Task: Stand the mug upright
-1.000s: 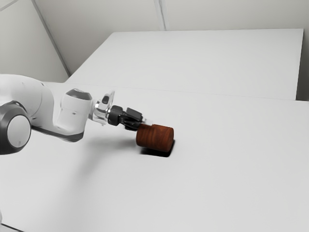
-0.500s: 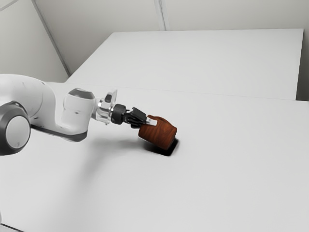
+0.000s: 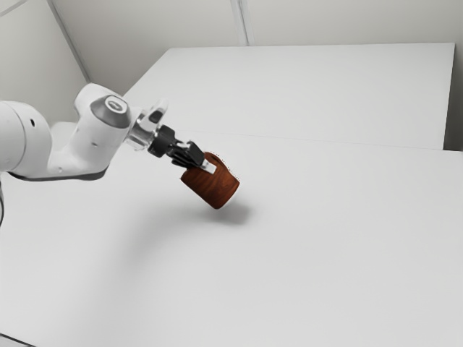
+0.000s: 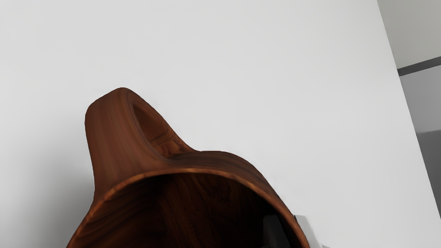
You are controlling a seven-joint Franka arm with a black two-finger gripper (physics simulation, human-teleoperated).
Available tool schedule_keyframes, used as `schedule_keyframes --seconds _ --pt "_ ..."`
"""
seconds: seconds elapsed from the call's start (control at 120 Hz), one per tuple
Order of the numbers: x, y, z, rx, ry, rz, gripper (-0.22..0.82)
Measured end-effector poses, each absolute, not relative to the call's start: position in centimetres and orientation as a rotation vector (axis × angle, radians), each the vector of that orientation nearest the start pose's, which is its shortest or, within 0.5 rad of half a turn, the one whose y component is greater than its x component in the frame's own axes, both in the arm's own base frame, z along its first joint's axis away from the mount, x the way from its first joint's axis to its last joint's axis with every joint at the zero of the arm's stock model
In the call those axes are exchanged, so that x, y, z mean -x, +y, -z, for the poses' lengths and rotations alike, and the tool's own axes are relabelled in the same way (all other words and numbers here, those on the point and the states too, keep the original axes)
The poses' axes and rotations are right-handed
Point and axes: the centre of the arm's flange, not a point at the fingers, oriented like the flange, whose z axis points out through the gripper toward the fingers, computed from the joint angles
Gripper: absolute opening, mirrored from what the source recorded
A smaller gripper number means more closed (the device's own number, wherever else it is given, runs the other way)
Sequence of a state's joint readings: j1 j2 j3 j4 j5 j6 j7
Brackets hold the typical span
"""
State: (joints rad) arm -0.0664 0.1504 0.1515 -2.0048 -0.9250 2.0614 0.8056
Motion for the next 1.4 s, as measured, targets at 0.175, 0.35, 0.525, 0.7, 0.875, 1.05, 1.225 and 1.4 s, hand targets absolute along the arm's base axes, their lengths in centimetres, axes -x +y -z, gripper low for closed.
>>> schedule_keyframes --seconds 0.175,0.35,0.525,0.7,0.875,1.05,1.225,1.4 --pt "-58.0 -0.9 -39.1 -2.618 -0.201 -0.232 -0.18" --pt "-57.2 -2.9 -39.3 -2.787 -0.093 -0.175 -0.18" --pt "-57.0 -4.5 -39.4 -2.900 0.043 -0.173 -0.18" --pt "-55.9 -5.6 -39.5 -3.007 0.144 -0.188 -0.18" --pt "-54.6 -5.4 -39.6 -3.085 0.254 -0.237 -0.18" --pt "-53.9 -5.4 -38.9 -3.128 0.375 -0.251 -0.18" --pt "-53.7 -5.4 -38.7 -3.129 0.514 -0.255 -0.18" --pt "-53.7 -5.5 -38.0 -3.116 0.643 -0.231 -0.18"
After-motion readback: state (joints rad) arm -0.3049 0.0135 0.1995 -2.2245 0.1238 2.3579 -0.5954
